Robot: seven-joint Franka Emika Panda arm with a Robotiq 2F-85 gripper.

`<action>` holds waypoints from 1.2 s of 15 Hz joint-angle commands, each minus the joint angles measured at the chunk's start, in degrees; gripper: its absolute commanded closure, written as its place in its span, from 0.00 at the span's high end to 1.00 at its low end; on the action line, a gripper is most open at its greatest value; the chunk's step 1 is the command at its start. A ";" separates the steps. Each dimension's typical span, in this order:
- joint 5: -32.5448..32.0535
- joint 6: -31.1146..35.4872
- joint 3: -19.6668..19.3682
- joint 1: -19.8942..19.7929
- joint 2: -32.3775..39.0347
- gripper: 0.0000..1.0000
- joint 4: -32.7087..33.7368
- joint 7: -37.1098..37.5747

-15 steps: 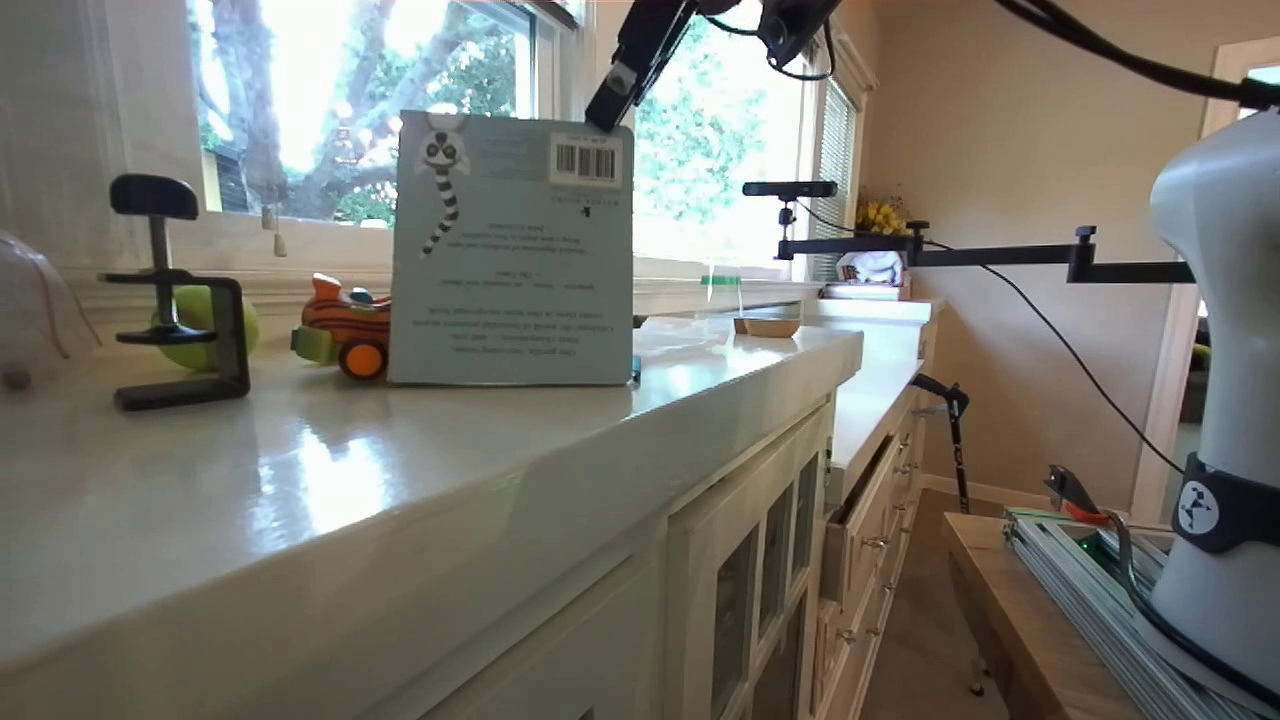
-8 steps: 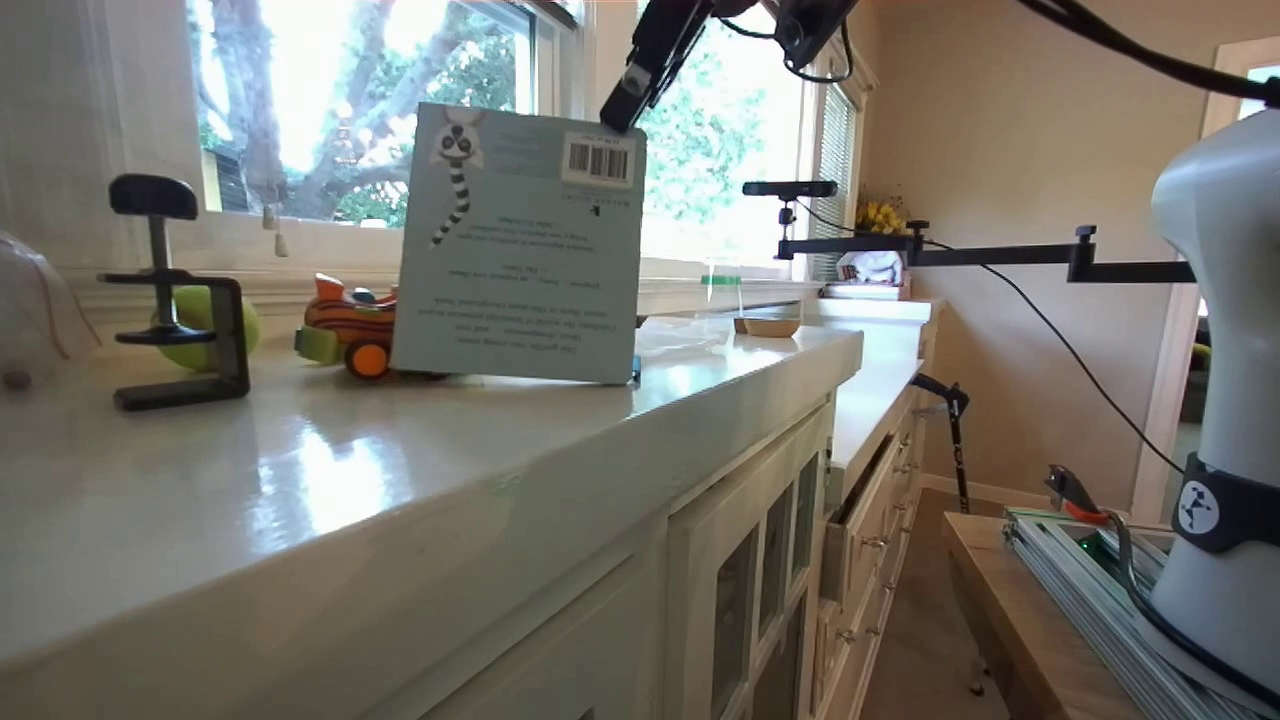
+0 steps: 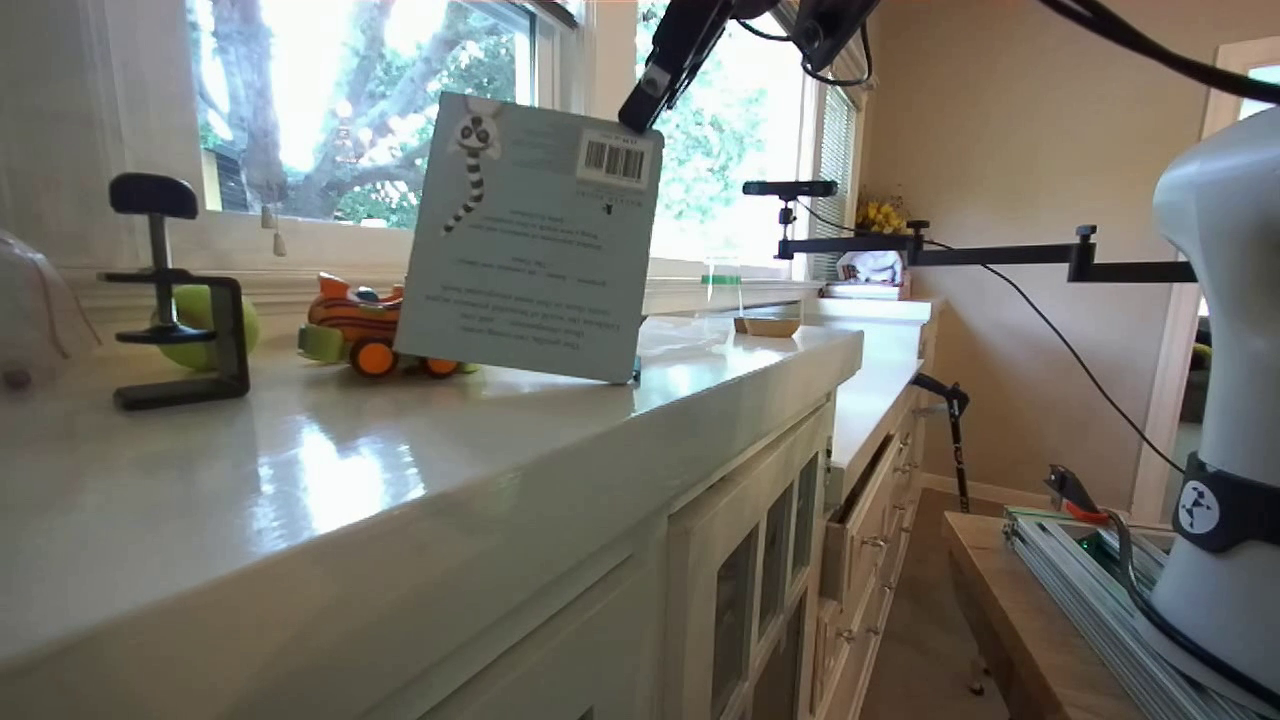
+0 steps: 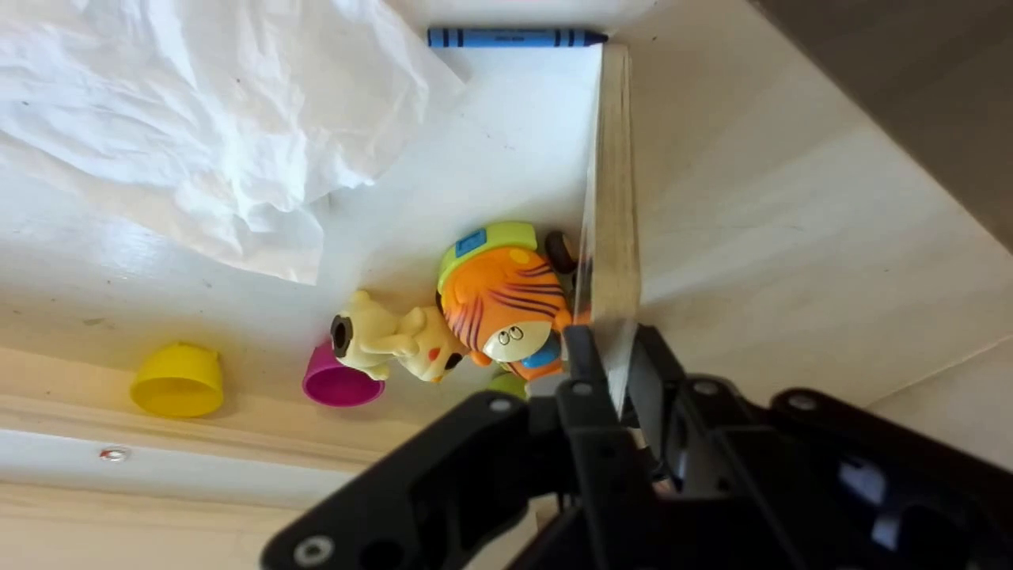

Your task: Flip the children's book over

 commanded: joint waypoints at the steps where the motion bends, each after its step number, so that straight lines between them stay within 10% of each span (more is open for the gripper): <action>1: -1.88 -0.36 -0.02 0.63 0.17 0.05 -1.92 1.08; 18: -9.53 -2.03 0.51 0.37 1.06 0.04 3.80 -0.13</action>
